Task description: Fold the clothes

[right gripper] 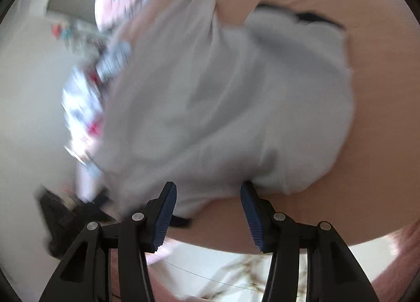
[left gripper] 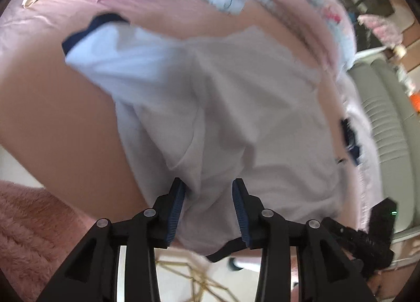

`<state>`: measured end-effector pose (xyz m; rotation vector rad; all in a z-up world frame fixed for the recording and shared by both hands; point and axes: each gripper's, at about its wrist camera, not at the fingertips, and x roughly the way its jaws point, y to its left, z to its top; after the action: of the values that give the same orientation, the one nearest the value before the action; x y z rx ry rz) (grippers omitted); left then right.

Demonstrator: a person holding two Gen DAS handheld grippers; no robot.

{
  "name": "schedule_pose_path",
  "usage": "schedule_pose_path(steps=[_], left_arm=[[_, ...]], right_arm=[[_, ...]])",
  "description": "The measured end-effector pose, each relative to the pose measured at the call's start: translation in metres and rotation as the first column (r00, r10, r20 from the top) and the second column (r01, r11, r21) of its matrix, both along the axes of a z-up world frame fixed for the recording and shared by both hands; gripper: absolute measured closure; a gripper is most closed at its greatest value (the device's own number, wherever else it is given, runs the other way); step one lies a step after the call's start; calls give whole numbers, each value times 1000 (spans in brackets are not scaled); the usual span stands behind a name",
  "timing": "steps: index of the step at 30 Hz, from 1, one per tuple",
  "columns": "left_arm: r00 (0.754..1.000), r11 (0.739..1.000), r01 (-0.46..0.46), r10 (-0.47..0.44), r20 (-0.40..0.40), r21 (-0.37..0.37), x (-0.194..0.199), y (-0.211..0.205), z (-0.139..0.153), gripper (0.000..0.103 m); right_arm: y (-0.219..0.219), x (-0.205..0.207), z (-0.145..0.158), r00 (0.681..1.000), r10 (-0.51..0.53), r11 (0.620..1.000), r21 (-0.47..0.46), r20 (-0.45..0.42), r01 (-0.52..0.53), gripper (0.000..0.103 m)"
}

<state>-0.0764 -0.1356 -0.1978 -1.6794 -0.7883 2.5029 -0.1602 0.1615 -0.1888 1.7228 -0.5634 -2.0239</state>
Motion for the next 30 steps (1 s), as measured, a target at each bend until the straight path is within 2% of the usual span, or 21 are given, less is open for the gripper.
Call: schedule_pose_path(steps=[2,6,9,11,13,16,19,22,26,28,30], left_arm=[[1000,1000,7,-7,-11,-10,2,0,-1,69],[1000,1000,16,-16,11,-4,14,-3,-2,69],[1000,1000,-7,7,-3,29,21,-8,2,69],[999,997,-30,31,-22,67,27,-14,5,69],[997,988,-55,63,-49,141,29,-21,3,69],[993,973,-104,114,-38,204,29,-28,-4,69],[989,954,-138,148,-17,267,37,-33,-7,68],[991,922,-131,117,59,364,50,-38,-17,68],[981,920,-184,152,119,347,66,-40,-20,68],[974,915,-216,179,137,341,71,-39,-22,68],[980,896,-196,163,116,398,68,-33,-25,68]], right_arm=[[-17,11,4,994,91,989,120,-54,-83,52],[-26,23,6,990,142,970,200,3,-140,52],[-32,36,13,976,217,947,246,-15,-206,52],[-23,37,19,984,178,972,160,-8,-174,52],[-7,31,23,997,78,997,9,-4,-78,52],[9,17,20,998,-57,996,-74,15,58,52],[14,15,3,990,-70,986,-139,123,87,52],[0,28,-18,978,-55,966,-238,200,103,59],[-14,36,-28,979,-63,960,-257,196,114,76],[6,35,-26,974,-112,950,-265,198,163,78],[18,33,-18,975,-148,949,-253,167,187,78]])
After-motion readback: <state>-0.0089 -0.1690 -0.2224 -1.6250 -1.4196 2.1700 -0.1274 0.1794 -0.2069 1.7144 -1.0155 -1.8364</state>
